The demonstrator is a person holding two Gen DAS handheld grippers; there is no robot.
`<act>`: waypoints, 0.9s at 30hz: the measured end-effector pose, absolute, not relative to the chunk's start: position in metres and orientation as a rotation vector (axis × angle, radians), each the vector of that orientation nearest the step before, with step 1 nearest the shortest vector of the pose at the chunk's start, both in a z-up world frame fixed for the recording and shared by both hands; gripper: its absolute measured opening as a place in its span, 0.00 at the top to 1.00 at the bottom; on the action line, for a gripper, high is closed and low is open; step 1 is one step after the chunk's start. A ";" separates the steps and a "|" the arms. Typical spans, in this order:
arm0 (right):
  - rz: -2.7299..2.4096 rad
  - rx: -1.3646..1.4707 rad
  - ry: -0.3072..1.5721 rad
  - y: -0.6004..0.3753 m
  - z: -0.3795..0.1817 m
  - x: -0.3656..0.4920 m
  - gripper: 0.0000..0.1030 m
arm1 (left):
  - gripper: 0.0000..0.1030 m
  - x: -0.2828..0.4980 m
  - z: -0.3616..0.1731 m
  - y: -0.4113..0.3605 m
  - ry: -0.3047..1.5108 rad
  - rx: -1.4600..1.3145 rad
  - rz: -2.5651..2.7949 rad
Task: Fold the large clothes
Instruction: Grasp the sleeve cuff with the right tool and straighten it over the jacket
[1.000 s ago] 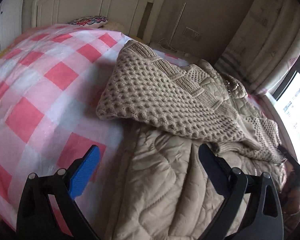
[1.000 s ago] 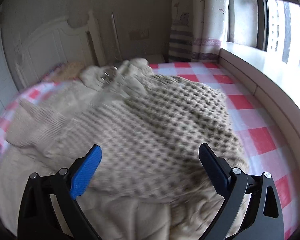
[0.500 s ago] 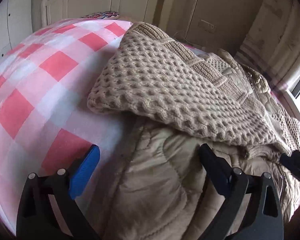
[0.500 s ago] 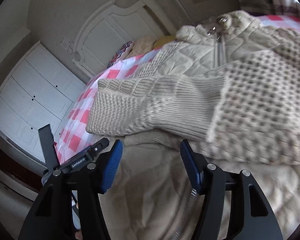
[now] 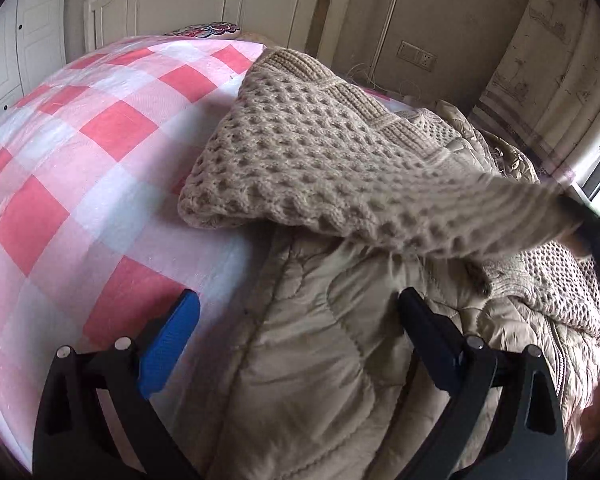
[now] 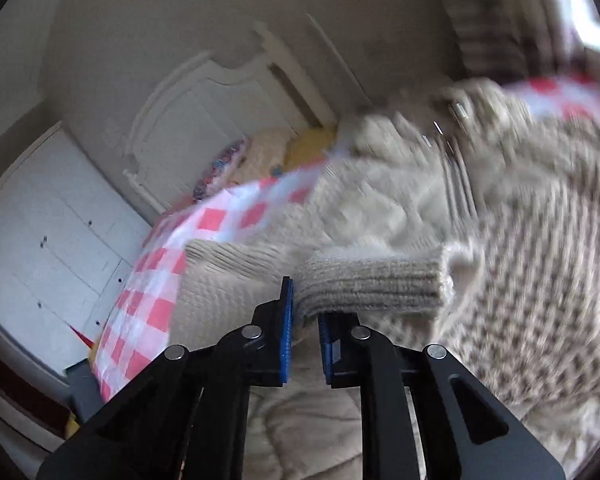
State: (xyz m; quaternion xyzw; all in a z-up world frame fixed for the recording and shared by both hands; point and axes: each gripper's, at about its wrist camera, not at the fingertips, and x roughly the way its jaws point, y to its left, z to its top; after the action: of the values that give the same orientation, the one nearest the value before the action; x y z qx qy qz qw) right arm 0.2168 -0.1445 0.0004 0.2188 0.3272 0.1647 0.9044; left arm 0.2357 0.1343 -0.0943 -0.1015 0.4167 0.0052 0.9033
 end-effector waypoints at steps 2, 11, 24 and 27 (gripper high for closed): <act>0.367 0.366 0.611 -0.135 0.031 0.209 0.86 | 0.04 0.234 -0.093 0.136 0.853 -0.223 0.008; 0.377 0.250 0.416 -0.149 0.122 0.201 0.86 | 0.04 0.255 -0.061 0.133 0.755 -0.222 0.044; 0.136 0.360 0.574 -0.288 0.032 0.205 0.86 | 0.03 0.271 -0.079 0.144 0.830 -0.103 0.230; 0.090 0.359 0.699 -0.295 -0.022 0.208 0.86 | 0.03 0.267 -0.082 0.152 0.830 -0.156 0.220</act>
State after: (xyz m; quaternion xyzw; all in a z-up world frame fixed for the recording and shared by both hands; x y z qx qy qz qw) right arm 0.2082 -0.2955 -0.0219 0.1749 0.3405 0.0438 0.9228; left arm 0.2671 0.1524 -0.0815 -0.0754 0.4022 0.1065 0.9062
